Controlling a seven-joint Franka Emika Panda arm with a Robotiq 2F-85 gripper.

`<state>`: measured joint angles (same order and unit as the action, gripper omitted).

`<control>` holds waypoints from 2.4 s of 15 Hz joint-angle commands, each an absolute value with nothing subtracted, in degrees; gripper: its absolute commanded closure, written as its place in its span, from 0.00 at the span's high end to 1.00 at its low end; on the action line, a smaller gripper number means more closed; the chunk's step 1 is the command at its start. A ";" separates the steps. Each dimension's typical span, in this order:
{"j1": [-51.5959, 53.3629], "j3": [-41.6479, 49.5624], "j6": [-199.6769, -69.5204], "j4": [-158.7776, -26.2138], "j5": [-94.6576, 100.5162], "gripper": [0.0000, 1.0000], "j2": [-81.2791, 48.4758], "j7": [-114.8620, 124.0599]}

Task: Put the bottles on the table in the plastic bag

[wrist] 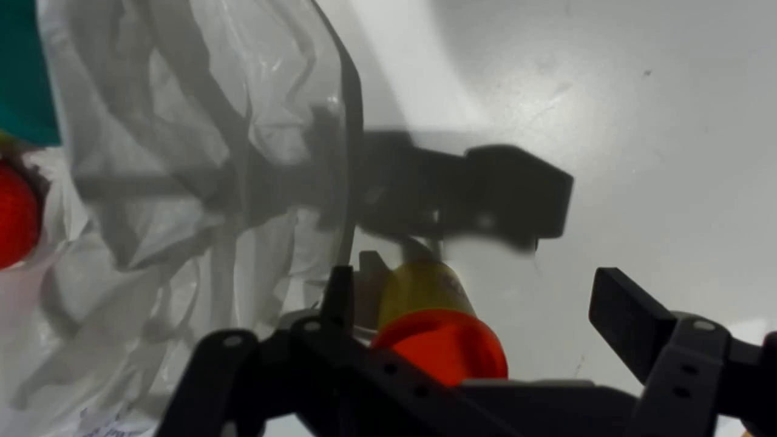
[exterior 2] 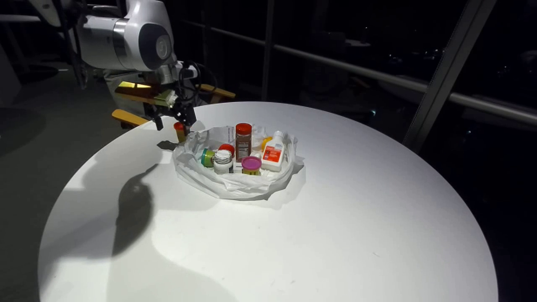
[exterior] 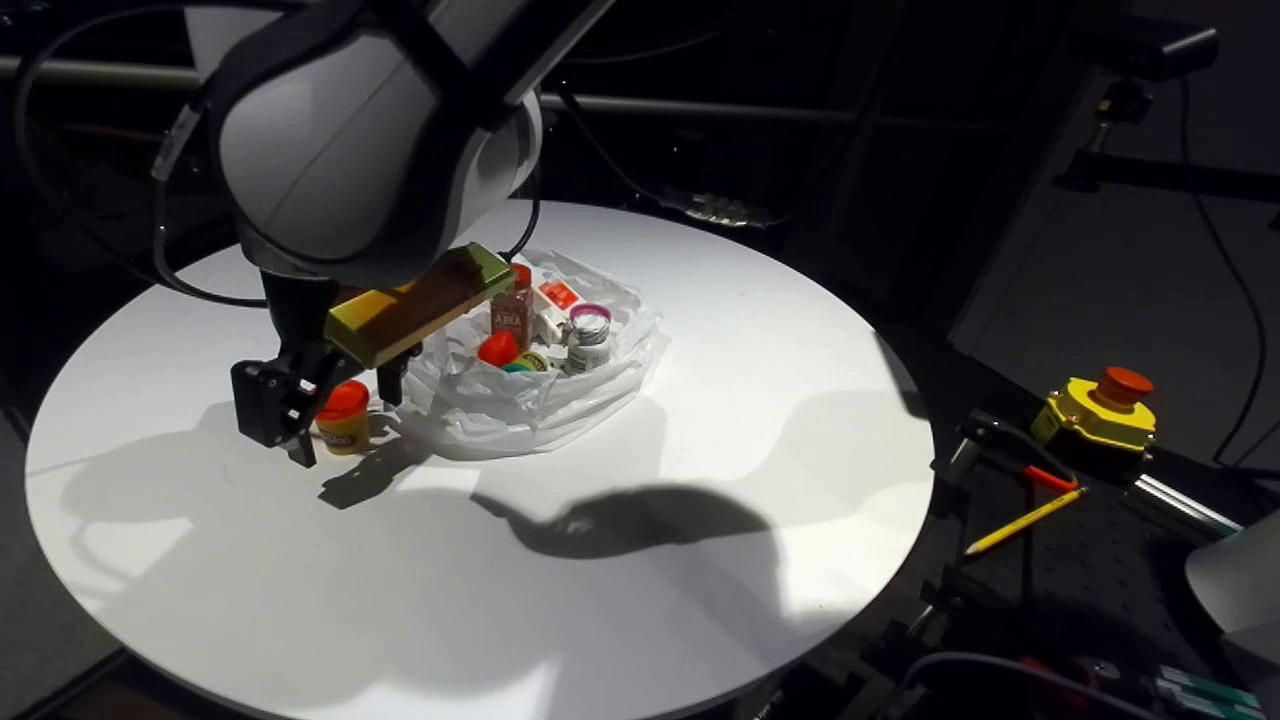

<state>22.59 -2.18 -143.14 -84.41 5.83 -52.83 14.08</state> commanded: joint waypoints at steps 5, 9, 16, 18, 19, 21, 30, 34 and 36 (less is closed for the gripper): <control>26.55 2.76 -143.60 -77.93 9.72 1.00 -57.17 18.28; 27.51 4.03 -144.32 -77.51 10.84 0.58 -57.49 19.67; 31.22 7.94 -141.99 -78.60 14.03 0.23 -54.62 25.87; 32.60 8.91 -139.80 -80.66 14.18 0.23 -50.97 28.70; 33.31 9.59 -140.42 -82.27 14.55 0.23 -48.84 30.72; 34.44 10.79 -142.06 -86.62 15.21 0.23 -43.74 34.08; 26.66 10.40 -140.04 -96.68 15.37 0.23 -38.31 42.88; 22.66 9.25 -139.89 -95.66 14.61 0.23 -42.18 43.36; 22.41 9.77 -140.09 -96.39 15.07 0.23 -42.28 44.70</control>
<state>23.08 10.06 -139.94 -96.60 15.22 -42.27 42.54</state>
